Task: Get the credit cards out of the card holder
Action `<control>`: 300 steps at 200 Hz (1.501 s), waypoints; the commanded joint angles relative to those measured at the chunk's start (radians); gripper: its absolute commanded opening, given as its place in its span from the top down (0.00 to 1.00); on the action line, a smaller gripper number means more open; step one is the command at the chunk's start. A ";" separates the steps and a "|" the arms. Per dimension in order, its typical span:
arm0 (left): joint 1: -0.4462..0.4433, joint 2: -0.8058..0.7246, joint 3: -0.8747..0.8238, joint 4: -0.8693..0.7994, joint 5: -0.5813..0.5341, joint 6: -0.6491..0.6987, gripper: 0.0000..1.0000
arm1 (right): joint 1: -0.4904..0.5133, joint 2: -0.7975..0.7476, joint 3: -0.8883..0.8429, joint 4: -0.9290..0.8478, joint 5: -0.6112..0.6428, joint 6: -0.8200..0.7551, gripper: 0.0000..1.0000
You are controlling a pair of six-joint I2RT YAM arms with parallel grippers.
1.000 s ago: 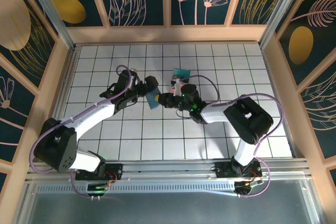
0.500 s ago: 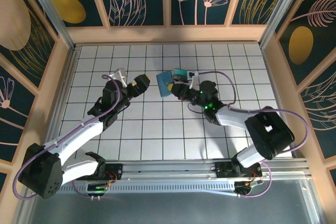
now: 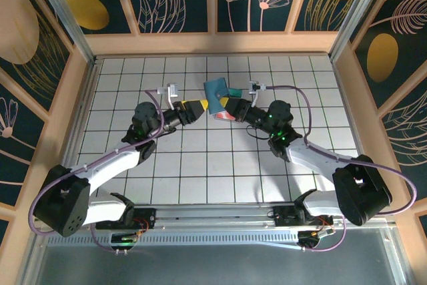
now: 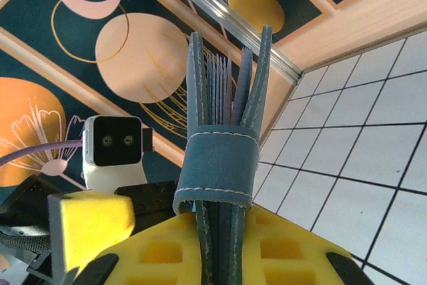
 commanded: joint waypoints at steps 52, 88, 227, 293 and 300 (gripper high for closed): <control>-0.024 0.024 0.013 0.143 0.031 -0.026 0.28 | -0.014 -0.004 0.034 0.150 -0.087 0.070 1.00; -0.024 0.032 0.011 0.169 0.046 -0.040 0.34 | -0.013 0.012 0.029 0.208 -0.108 0.108 1.00; -0.029 0.055 0.013 0.181 0.047 -0.025 0.94 | -0.002 0.099 0.052 0.246 -0.124 0.145 0.88; -0.051 -0.044 0.036 -0.123 -0.139 0.187 1.00 | 0.082 -0.097 0.131 -0.431 0.317 -0.177 0.47; -0.057 -0.046 0.042 -0.154 -0.160 0.202 1.00 | 0.094 -0.113 0.139 -0.491 0.372 -0.197 0.46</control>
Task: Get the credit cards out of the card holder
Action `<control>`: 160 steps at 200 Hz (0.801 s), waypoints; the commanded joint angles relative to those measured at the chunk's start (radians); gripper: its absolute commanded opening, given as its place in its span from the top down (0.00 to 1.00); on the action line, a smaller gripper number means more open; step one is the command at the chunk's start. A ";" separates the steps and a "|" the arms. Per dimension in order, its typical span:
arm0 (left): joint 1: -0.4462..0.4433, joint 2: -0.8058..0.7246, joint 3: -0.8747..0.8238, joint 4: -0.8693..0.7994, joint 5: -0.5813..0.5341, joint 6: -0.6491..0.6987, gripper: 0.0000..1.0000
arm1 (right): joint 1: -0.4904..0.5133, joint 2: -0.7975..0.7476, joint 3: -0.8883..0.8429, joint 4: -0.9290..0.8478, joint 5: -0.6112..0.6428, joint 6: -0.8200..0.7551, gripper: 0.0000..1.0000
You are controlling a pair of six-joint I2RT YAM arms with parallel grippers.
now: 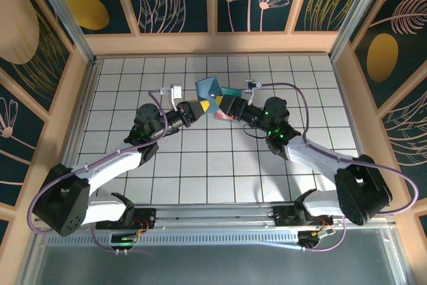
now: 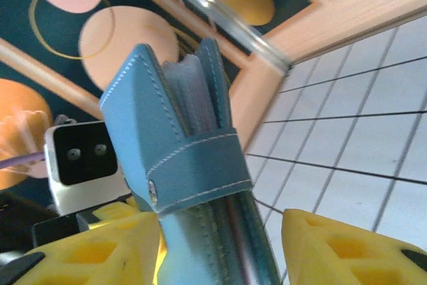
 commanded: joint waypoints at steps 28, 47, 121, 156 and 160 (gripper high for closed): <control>-0.061 -0.014 0.069 -0.249 -0.165 0.172 1.00 | 0.102 -0.119 0.111 -0.475 0.456 -0.217 0.46; -0.082 0.013 0.078 -0.276 -0.180 0.182 1.00 | 0.135 -0.110 0.152 -0.560 0.517 -0.234 0.48; -0.092 0.046 0.068 -0.253 -0.150 0.180 1.00 | 0.226 0.042 0.364 -0.817 0.555 -0.203 0.67; -0.092 0.037 0.061 -0.244 -0.167 0.176 1.00 | 0.226 0.060 0.404 -0.876 0.531 -0.185 0.68; -0.091 0.038 0.061 -0.244 -0.169 0.175 1.00 | 0.226 0.060 0.406 -0.876 0.527 -0.186 0.68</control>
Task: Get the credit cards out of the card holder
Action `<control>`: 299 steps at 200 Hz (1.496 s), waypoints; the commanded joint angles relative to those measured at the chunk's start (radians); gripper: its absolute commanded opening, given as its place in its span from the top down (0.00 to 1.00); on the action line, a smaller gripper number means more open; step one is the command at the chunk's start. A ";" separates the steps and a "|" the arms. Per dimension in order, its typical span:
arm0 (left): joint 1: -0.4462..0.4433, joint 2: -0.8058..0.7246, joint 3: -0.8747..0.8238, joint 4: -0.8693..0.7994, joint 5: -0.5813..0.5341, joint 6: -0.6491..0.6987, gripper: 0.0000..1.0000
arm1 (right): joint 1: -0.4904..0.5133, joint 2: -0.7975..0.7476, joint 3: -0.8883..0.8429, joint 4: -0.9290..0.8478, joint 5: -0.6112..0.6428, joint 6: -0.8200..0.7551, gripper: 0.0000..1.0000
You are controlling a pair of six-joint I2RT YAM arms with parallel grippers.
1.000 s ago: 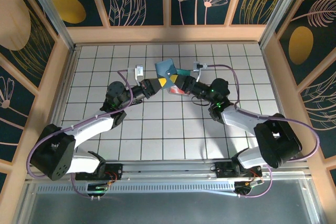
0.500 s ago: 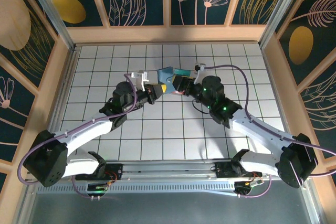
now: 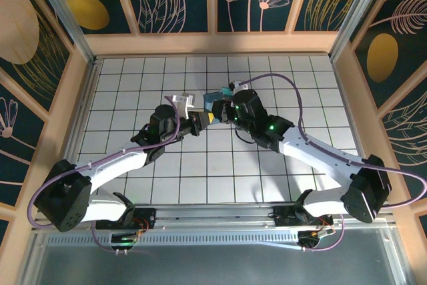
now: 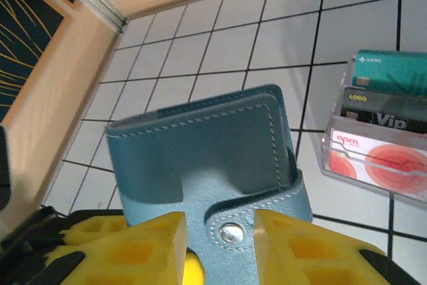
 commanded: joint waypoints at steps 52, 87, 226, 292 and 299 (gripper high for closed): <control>-0.004 0.005 0.024 0.048 0.004 0.013 1.00 | 0.003 0.038 0.092 -0.093 -0.016 0.005 0.68; -0.004 0.001 0.017 0.058 0.007 0.015 1.00 | 0.002 0.068 0.104 -0.093 -0.017 0.002 0.66; -0.003 -0.063 -0.056 0.181 -0.041 0.029 1.00 | -0.019 0.111 0.092 -0.090 -0.024 0.024 0.73; -0.003 -0.033 -0.042 0.191 -0.024 0.016 1.00 | -0.020 0.105 0.079 -0.079 -0.036 0.022 0.78; -0.003 -0.031 -0.040 0.191 -0.024 0.014 1.00 | -0.019 0.105 0.079 -0.077 -0.038 0.021 0.78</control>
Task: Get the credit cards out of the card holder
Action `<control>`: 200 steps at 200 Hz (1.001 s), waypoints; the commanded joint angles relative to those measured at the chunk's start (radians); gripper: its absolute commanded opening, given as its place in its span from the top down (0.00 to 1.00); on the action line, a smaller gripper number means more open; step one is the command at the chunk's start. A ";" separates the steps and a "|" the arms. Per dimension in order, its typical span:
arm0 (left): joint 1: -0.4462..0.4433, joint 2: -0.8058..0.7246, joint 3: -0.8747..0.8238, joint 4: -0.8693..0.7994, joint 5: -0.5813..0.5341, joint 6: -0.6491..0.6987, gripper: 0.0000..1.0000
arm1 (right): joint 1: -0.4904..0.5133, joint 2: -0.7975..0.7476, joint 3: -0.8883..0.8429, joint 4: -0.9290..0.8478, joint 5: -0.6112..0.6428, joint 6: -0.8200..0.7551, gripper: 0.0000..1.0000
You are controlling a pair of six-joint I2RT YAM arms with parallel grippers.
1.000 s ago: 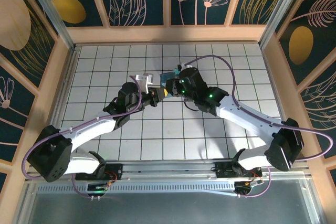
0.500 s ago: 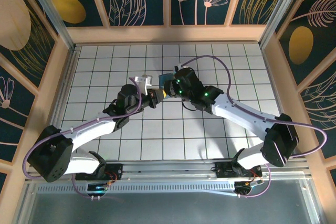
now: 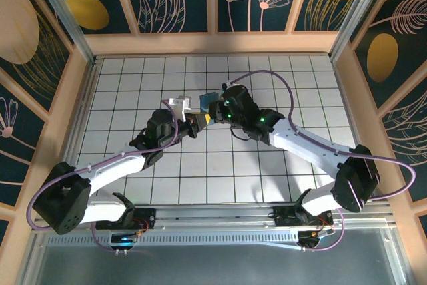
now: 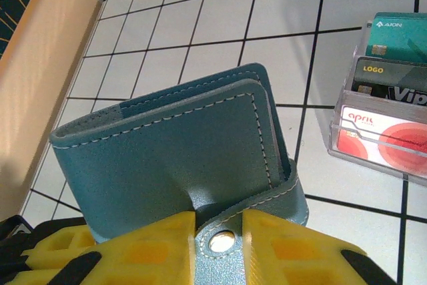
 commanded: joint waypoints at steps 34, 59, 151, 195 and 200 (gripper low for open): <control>-0.006 -0.004 0.035 0.100 0.013 0.000 1.00 | -0.013 -0.009 -0.012 0.003 -0.002 -0.002 0.86; -0.005 -0.001 0.041 0.083 0.011 0.000 1.00 | -0.012 -0.013 -0.016 0.009 -0.008 -0.003 0.91; -0.005 0.004 0.046 0.045 0.004 -0.004 1.00 | -0.020 -0.042 -0.050 0.078 -0.062 -0.002 0.99; -0.005 0.000 0.037 0.042 -0.013 -0.006 1.00 | -0.022 -0.060 -0.065 0.095 -0.063 0.003 0.98; -0.005 -0.001 0.035 0.042 -0.016 -0.006 1.00 | -0.023 -0.063 -0.067 0.099 -0.062 0.005 0.99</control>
